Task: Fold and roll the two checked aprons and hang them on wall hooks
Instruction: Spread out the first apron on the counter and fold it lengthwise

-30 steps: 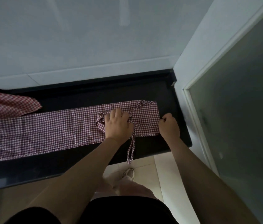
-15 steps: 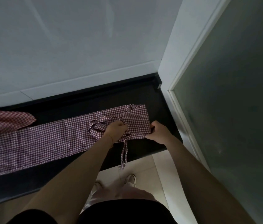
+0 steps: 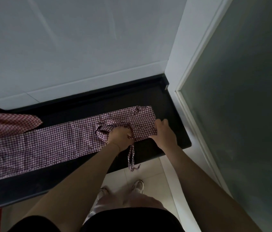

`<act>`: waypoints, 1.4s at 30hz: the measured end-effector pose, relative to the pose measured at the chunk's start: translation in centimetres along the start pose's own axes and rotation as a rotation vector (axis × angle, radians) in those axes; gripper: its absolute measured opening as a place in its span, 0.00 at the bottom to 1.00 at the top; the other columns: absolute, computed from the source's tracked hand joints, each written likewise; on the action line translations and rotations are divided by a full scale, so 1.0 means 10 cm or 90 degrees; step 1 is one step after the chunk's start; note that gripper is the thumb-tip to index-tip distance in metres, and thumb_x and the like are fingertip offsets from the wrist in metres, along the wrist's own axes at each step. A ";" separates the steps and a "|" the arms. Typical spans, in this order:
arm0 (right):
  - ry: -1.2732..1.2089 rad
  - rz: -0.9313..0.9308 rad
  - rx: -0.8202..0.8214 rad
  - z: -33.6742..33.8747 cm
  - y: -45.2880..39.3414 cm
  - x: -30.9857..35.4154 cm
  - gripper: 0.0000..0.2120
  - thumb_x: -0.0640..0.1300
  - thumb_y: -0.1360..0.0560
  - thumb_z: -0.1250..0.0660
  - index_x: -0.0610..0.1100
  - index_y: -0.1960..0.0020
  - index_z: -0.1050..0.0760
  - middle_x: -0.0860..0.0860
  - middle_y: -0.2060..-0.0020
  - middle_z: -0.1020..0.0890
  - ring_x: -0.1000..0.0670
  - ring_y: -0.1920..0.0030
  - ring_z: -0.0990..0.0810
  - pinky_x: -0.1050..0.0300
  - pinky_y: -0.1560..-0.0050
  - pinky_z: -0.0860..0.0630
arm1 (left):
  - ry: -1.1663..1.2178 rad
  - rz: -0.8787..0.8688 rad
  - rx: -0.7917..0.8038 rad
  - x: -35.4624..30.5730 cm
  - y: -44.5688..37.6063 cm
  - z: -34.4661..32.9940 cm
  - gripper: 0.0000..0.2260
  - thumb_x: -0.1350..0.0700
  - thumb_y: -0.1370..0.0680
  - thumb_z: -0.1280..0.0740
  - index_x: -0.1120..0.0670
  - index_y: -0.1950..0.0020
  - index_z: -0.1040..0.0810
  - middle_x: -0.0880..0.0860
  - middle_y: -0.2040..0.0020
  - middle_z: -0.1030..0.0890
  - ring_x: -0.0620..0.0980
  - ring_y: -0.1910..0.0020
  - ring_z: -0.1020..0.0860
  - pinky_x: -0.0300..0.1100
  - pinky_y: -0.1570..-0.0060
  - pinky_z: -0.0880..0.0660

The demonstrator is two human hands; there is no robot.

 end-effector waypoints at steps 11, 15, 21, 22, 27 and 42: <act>0.153 0.064 0.067 0.07 0.02 -0.05 0.04 0.42 0.22 0.35 0.47 0.48 0.28 0.50 0.53 0.24 0.53 0.59 0.24 0.60 0.57 0.26 | -0.036 0.121 -0.148 0.03 -0.14 0.20 0.10 0.51 0.20 0.39 0.54 0.50 0.19 0.52 0.51 0.18 0.51 0.51 0.22 0.47 0.49 0.25; 0.144 0.072 0.098 0.14 -0.03 0.02 0.04 0.44 0.23 0.36 0.46 0.55 0.30 0.50 0.55 0.26 0.52 0.61 0.26 0.60 0.61 0.30 | -0.046 0.137 -0.183 0.02 -0.11 0.22 0.06 0.55 0.20 0.38 0.54 0.52 0.23 0.52 0.52 0.20 0.50 0.53 0.24 0.43 0.61 0.30; 0.132 0.208 -0.034 -0.04 -0.13 0.21 0.12 0.45 0.23 0.36 0.46 0.41 0.27 0.47 0.44 0.26 0.49 0.48 0.26 0.59 0.54 0.27 | -0.030 0.113 -0.180 0.08 -0.09 0.20 0.07 0.57 0.19 0.39 0.56 0.49 0.22 0.54 0.46 0.23 0.52 0.50 0.23 0.43 0.59 0.30; 0.154 0.226 -0.013 -0.10 -0.15 0.21 0.16 0.48 0.23 0.36 0.47 0.36 0.28 0.46 0.39 0.27 0.48 0.43 0.26 0.57 0.49 0.26 | -0.030 0.113 -0.171 0.10 -0.10 0.20 0.08 0.57 0.19 0.40 0.56 0.47 0.22 0.54 0.45 0.23 0.52 0.48 0.23 0.43 0.58 0.29; 0.227 0.218 0.071 -0.32 -0.22 0.24 0.32 0.59 0.23 0.36 0.53 0.24 0.42 0.42 0.27 0.37 0.40 0.29 0.35 0.46 0.35 0.30 | -0.044 0.105 -0.138 0.25 -0.08 0.20 0.11 0.58 0.19 0.41 0.54 0.40 0.22 0.54 0.40 0.24 0.53 0.43 0.24 0.46 0.51 0.25; 0.259 0.154 0.173 -0.33 -0.35 0.28 0.41 0.69 0.27 0.38 0.60 0.22 0.55 0.42 0.22 0.51 0.34 0.24 0.48 0.38 0.29 0.40 | -0.224 0.018 -0.013 0.47 -0.09 -0.03 0.29 0.35 0.20 0.59 0.41 0.21 0.62 0.51 0.20 0.61 0.59 0.22 0.62 0.63 0.26 0.58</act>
Point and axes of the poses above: each hand's wrist, its own y-axis away from the middle knuckle, its own z-axis out of the back of the hand, x = y × z, the point moved 1 cm from there along -y, towards the middle knuckle
